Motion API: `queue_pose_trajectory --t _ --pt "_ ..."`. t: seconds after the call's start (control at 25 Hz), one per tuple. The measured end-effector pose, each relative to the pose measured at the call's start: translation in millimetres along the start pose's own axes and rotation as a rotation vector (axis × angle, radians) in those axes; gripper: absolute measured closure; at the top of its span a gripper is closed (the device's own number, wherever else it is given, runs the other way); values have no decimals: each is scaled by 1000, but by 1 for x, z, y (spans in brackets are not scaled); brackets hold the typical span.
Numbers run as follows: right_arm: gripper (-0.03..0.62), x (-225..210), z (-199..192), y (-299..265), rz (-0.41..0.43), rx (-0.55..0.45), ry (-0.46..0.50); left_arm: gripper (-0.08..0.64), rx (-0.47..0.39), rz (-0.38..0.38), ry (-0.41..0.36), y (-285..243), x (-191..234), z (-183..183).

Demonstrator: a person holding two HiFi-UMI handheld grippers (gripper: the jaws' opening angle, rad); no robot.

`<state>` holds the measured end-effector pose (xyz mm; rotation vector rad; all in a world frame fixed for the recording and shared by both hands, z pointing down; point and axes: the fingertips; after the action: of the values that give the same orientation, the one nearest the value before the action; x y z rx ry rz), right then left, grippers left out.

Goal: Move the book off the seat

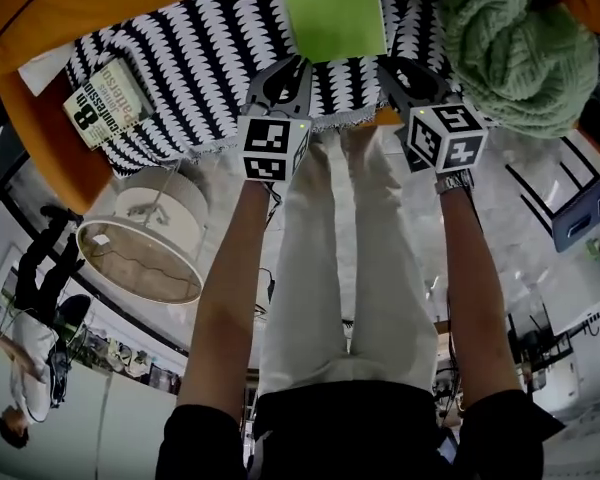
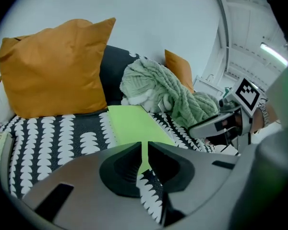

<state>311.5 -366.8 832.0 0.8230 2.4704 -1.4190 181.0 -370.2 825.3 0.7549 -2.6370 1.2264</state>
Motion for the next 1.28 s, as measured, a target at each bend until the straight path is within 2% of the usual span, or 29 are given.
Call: queue_pose_trajectory --t 0.12,0.28,0.4,0.68,0.84,1.0,1.2,1.28 --pt "434 -2 6 -9 41 10 -14 519 38 23 43 -15 0 -7" --pt "426 -3 13 -24 81 35 -10 515 86 97 105 -34 7 -16" --pt "425 -6 15 -33 109 66 33 517 124 168 116 -45 13 -22" --pt "413 -23 25 -42 157 94 47 549 200 255 140 -56 25 -36" --pt "407 -35 29 -49 177 108 30 549 200 264 164 -58 30 -35" --pt "397 -40 24 -58 213 125 4 549 200 241 233 -61 36 -39" --pt "372 -39 15 -67 255 138 -40 549 227 230 206 -65 36 -41" --pt "358 -38 12 -72 253 152 -51 550 224 216 231 -63 39 -42"
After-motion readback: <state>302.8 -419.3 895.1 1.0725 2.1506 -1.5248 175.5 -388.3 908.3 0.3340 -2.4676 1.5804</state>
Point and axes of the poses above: the fingertips, and each gripper's own axes: y backward along the fingers, x to its left, z out of its top, and after that the axes turned 3 degrees about y, right-handed
